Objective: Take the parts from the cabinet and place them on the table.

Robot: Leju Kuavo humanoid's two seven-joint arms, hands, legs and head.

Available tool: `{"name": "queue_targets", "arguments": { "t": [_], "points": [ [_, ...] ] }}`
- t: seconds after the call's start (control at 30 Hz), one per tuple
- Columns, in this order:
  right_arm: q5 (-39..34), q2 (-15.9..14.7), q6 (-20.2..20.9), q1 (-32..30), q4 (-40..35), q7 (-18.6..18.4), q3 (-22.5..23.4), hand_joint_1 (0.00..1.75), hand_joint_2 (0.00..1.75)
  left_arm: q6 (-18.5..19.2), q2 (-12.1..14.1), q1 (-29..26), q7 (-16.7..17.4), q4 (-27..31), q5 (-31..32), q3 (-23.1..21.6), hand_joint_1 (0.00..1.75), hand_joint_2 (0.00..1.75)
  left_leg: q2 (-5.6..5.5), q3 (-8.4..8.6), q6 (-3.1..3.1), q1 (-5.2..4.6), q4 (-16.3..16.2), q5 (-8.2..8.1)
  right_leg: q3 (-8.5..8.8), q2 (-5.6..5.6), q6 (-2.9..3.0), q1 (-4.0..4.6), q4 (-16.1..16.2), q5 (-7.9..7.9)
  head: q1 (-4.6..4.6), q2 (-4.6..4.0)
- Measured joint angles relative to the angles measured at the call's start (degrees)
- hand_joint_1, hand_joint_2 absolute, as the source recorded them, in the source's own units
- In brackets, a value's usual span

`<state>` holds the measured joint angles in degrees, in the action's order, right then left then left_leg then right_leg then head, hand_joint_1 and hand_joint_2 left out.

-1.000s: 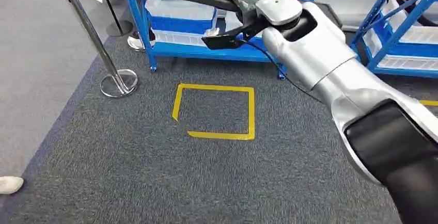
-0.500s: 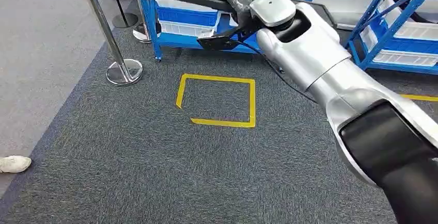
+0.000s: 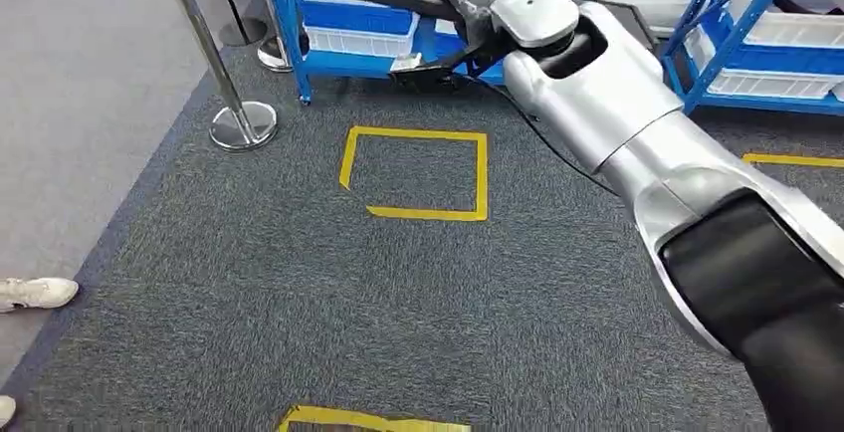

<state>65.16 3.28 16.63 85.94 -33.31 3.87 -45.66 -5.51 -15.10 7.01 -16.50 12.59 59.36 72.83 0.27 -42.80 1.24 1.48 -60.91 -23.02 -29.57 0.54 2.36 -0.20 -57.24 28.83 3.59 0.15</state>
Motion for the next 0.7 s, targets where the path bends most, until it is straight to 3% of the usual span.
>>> {"name": "queue_targets", "arguments": {
  "t": [0.03, 0.07, 0.1, 0.13, 0.17, 0.2, 0.23, 0.27, 0.3, 0.33, 0.4, 0.47, 0.53, 0.6, 0.63, 0.67, 0.7],
  "points": [
    [0.1, 0.1, 0.0, 0.0, 0.0, 0.0, 0.0, 1.75, 1.75, 0.0, 0.0, -0.2, 0.0, 0.0, 0.0, 0.0, 0.0, 1.75, -0.03, -0.99, 0.23, 0.02, -4.0, -3.55, -0.64, 0.01, 0.11, 0.05, 0.0, -0.56, -0.07, 0.0],
    [0.1, 0.1, 0.0, 0.0, 0.1, 0.0, 0.0, 1.75, 1.75, 0.0, 0.0, -0.3, -0.1, 0.0, 0.0, 0.0, 0.0, 1.75, -0.04, -2.12, 0.47, 0.01, -8.5, -6.07, -1.26, 0.0, 0.17, 0.14, -0.1, -1.04, -0.05, 0.0],
    [0.1, 0.1, 0.0, -0.1, 0.3, -0.1, 0.0, 1.75, 1.75, -0.1, 0.0, -0.3, -0.1, 0.0, 0.0, 0.0, 0.0, 1.75, -0.03, -3.12, 0.71, 0.0, -12.7, -7.21, -1.95, -0.01, 0.16, 0.24, -0.2, -1.48, -0.07, -0.02],
    [0.1, 0.1, 0.0, -0.2, 0.4, -0.1, 0.0, 1.75, 1.75, -0.1, 0.0, -0.3, -0.1, 0.0, 0.0, 0.0, 0.0, 1.75, -0.03, -3.21, 0.81, 0.01, -14.9, -6.7, -2.61, -0.01, 0.08, 0.33, -0.4, -1.83, -0.05, 0.0],
    [0.2, 0.1, 0.0, -0.4, 0.5, -0.1, 0.0, 1.75, 1.75, -0.1, 0.0, -0.2, -0.2, 0.0, 0.0, 0.0, 0.0, 1.75, -0.03, -2.0, 0.78, 0.01, -14.2, -5.28, -3.21, -0.01, 0.02, 0.38, -0.7, -2.06, -0.04, 0.0],
    [0.2, 0.1, 0.0, -0.5, 0.5, -0.2, 0.0, 1.75, 1.75, -0.1, 0.1, -0.2, -0.2, 0.0, -0.1, 0.0, 0.0, 1.75, -0.03, 0.45, 0.6, -0.01, -11.3, -3.86, -3.72, 0.0, -0.08, 0.45, -1.1, -2.16, -0.07, 0.0],
    [0.4, 0.3, 0.0, -0.5, 0.7, -0.4, 0.0, 1.75, 1.75, -0.1, 0.1, -0.2, -0.3, 0.0, -0.1, 0.0, 0.0, 1.75, -0.04, 4.11, 0.28, -0.05, -6.2, -2.65, -4.18, 0.0, -0.11, 0.51, -1.6, -2.19, -0.05, 0.0],
    [0.6, 0.5, 0.0, -0.5, 0.8, -0.4, 0.0, 1.75, 1.75, -0.1, 0.1, -0.2, -0.3, 0.0, -0.2, 0.0, 0.0, 1.75, -0.08, 7.57, -0.19, -0.2, -1.0, -2.45, -4.46, 0.0, -0.13, 0.57, -2.0, -2.18, -0.04, 0.0],
    [1.0, 0.7, -0.1, -0.4, 0.9, -0.6, 0.0, 1.75, 1.75, -0.1, 0.4, -0.2, -0.3, 0.0, -0.4, 0.0, 0.0, 1.75, -0.12, 9.64, -0.72, -0.44, 1.3, -4.45, -4.95, 0.05, -0.31, 0.78, -2.2, -2.26, -0.11, 0.0],
    [1.1, 1.0, -0.1, -0.4, 1.0, -0.7, 0.0, 1.75, 1.75, -0.1, 0.4, -0.2, -0.3, 0.0, -0.5, 0.0, 0.0, 1.75, -0.09, 9.03, -0.9, -0.69, 1.3, -3.45, -5.04, 0.05, -0.57, 0.65, -2.3, -2.4, -0.09, 0.0],
    [1.1, 1.7, -0.1, -0.5, 1.3, -0.8, 0.0, 1.75, 1.75, -0.1, 0.5, -0.2, -0.3, 0.0, -0.6, 0.0, 0.0, 1.75, -0.08, 8.95, -1.39, -0.86, 1.8, -3.51, -5.16, 0.0, -1.21, 0.51, -2.2, -2.82, -0.07, 0.0],
    [1.2, 1.9, -0.1, -0.4, 1.5, -0.9, 0.0, 1.75, 1.75, -0.1, 0.5, -0.1, -0.3, 0.0, -0.7, 0.0, 0.0, 1.75, 0.19, 9.18, -2.34, -0.06, 3.2, -2.5, -5.34, -0.13, -1.89, 0.59, -2.5, -2.43, -0.11, 0.0],
    [1.4, 1.9, -0.1, -0.1, 1.8, -0.9, 0.0, 1.75, 1.75, -0.1, 0.5, -0.1, -0.3, 0.0, -0.7, 0.0, 0.0, 1.75, 0.25, 8.83, -2.88, -0.1, 3.5, -1.94, -7.46, -0.42, -2.68, 0.25, -7.3, 1.46, -0.13, 0.0],
    [1.8, 2.3, -0.1, -0.3, 2.0, -0.9, 0.0, 1.75, 1.75, -0.2, 0.5, -0.1, -0.2, 0.0, -0.9, 0.1, 0.0, 1.75, 0.1, 8.37, -2.88, -0.08, 3.4, -1.73, -10.99, -0.44, -3.39, -0.35, -16.0, 5.45, -0.13, 0.0],
    [2.1, 2.4, -0.1, -0.3, 2.2, -0.9, 0.0, 1.75, 1.75, -0.2, 0.5, -0.1, -0.2, 0.0, -1.0, 0.2, 0.0, 1.75, -0.12, 8.13, -2.83, -0.01, 3.3, -1.62, -11.87, -0.43, -3.66, -0.69, -18.3, 5.88, -0.13, 0.0],
    [2.4, 2.6, -0.1, -0.3, 2.4, -1.0, 0.0, 1.75, 1.75, -0.3, 0.5, -0.1, -0.1, 0.0, -1.0, 0.3, 0.0, 1.75, -0.39, 7.94, -2.71, 0.13, 3.1, -1.54, -11.49, -0.42, -3.92, -1.01, -18.0, 5.04, -0.11, 0.0],
    [2.7, 2.8, 0.0, -0.3, 2.6, -1.0, 0.0, 1.75, 1.75, -0.3, 0.5, -0.1, 0.0, 0.0, -1.0, 0.4, 0.0, 1.75, -0.78, 7.73, -2.6, 0.31, 2.8, -1.49, -9.95, -0.44, -4.13, -1.28, -15.3, 3.14, -0.13, 0.0]
  ]
}}
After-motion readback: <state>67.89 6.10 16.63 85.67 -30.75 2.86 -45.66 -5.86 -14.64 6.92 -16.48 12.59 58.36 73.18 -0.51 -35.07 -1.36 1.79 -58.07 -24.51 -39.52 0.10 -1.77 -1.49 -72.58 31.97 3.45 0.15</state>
